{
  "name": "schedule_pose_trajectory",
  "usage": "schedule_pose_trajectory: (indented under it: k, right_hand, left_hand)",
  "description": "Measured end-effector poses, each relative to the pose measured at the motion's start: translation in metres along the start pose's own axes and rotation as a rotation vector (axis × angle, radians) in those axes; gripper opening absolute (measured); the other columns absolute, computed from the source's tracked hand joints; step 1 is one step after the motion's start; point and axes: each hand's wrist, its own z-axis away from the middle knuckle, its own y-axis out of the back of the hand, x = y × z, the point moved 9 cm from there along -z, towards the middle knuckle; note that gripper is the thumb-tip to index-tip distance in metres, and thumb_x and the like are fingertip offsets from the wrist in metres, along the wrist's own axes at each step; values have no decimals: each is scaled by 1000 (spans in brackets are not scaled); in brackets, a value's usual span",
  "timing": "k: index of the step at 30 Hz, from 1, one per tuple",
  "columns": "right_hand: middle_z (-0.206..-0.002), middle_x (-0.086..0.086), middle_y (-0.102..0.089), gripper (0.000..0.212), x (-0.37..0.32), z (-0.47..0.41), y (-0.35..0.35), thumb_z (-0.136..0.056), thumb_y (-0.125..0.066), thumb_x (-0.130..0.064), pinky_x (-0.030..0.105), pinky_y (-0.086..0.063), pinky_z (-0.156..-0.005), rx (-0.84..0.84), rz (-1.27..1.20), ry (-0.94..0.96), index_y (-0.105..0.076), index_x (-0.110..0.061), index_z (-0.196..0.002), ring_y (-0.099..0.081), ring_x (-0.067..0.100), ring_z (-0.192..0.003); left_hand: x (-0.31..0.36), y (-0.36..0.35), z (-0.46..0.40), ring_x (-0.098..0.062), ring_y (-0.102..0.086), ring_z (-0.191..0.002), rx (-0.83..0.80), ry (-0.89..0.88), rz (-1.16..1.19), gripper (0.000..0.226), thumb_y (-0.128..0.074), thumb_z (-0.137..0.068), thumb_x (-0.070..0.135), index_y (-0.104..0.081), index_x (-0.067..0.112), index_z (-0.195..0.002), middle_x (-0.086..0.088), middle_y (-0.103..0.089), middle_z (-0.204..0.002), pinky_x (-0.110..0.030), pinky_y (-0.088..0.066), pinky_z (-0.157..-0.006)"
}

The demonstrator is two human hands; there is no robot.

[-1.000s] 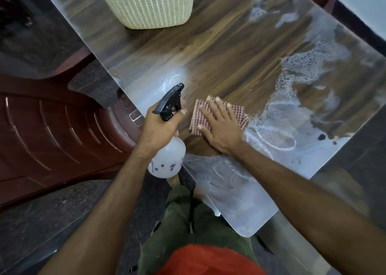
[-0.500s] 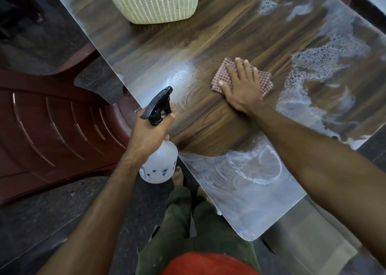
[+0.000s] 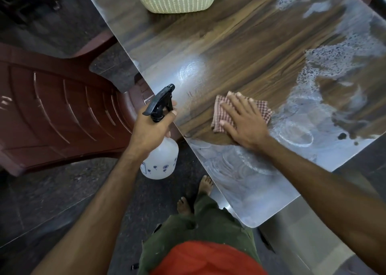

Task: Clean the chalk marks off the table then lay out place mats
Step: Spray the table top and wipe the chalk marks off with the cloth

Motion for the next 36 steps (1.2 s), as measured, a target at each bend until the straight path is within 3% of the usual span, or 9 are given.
schedule_pose_trajectory:
  k: [4,11,15,18,23,25,28,31,36]
  right_hand:
    - [-167,5,-5,69,-9,-34,5,-99,-18,-63,48,0,-123,61,-39,-164,-12,-28,-159,-1,25,-153]
    - [-167,6,-1,71,-102,4,-27,-99,-7,-65,49,2,-123,12,-31,51,-9,-26,-158,3,25,-153]
    - [-167,2,-7,69,-80,59,-36,-99,-12,-66,49,-5,-123,36,-1,76,-16,-30,-157,-1,21,-153]
    - [-166,2,-8,70,-36,65,-29,-98,-10,-67,49,-5,-123,66,-14,-51,-16,-30,-157,-3,21,-153]
    - [-166,5,-8,70,-32,35,-19,-98,-18,-64,47,1,-122,115,-42,-252,-16,-28,-157,-4,26,-153]
    - [-166,6,-5,71,-59,32,-25,-98,-12,-65,47,5,-121,102,-21,-201,-11,-27,-158,-1,26,-153]
    - [-166,5,0,71,-87,57,-36,-99,-8,-65,46,7,-121,73,-14,-99,-7,-27,-158,5,24,-153]
    - [-167,3,-2,70,-83,96,-45,-99,-9,-66,46,1,-124,57,-8,-38,-11,-29,-158,3,22,-153]
    - [-167,3,-3,68,-5,115,-35,-99,-11,-66,50,-3,-124,86,-39,-241,-11,-31,-158,2,21,-153]
  left_hand:
    - [-5,3,12,-21,-62,-60,-6,-28,-14,16,-71,-87,28,-71,34,-102,3,-73,-98,-28,-48,-51]
    - [-7,-3,41,-10,-57,-52,-22,-48,-20,21,-69,-91,16,-69,13,-111,-9,-72,-95,-26,-51,-51]
    - [-11,2,56,-15,-51,-45,-19,-30,-30,21,-69,-91,16,-68,11,-111,-15,-72,-97,-28,-48,-54]
    - [-16,5,67,-14,-50,-42,-23,-39,-69,19,-69,-91,19,-68,10,-107,-25,-69,-94,-32,-51,-59]
    - [-21,7,78,-13,-49,-40,-36,-70,-59,16,-70,-90,20,-70,17,-106,-12,-71,-92,-27,-49,-53]
    - [-23,4,80,-13,-49,-40,-48,-72,-68,17,-70,-90,20,-69,18,-106,-4,-73,-89,-27,-48,-53]
    - [-21,-1,84,-14,-50,-40,-64,-89,-62,14,-71,-89,22,-69,19,-103,1,-65,-69,-32,-49,-54]
    - [-20,-5,85,-14,-51,-41,-72,-89,-80,18,-72,-87,27,-69,16,-100,-8,-59,-63,-37,-52,-60]
    - [-17,-13,89,-9,-49,-39,-113,-108,-72,12,-71,-89,22,-70,16,-100,13,-57,-55,-18,-47,-53]
